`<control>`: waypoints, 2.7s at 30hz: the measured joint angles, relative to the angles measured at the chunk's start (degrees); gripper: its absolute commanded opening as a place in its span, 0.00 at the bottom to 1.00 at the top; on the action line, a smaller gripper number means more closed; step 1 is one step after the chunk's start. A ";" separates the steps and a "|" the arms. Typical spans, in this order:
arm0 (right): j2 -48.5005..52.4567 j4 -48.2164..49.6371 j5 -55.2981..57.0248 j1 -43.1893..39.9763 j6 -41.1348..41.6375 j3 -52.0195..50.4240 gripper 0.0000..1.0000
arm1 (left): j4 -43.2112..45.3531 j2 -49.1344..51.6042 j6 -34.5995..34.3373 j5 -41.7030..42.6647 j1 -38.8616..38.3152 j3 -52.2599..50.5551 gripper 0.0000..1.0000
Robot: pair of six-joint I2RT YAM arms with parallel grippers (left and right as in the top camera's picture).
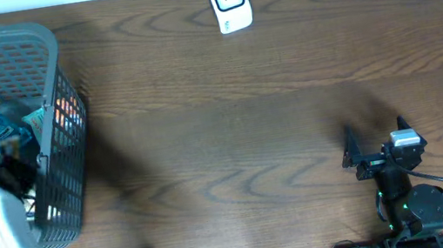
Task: Scan the item barcode
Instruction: 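Reach into the basket and grasp the snack bag with the left gripper, then lift the snack bag out and carry it to the table center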
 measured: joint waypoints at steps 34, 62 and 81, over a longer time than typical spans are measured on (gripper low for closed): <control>0.00 0.00 0.02 0.00 0.00 0.00 0.99 | 30.29 -34.82 -13.94 26.71 -2.67 0.66 0.08; 0.00 0.00 0.04 0.00 0.00 0.00 0.99 | 6.58 -9.11 -1.84 32.63 -47.95 0.15 0.07; 0.00 0.00 0.07 0.00 0.00 0.00 0.99 | 9.40 12.11 -1.53 20.48 -60.89 0.13 0.07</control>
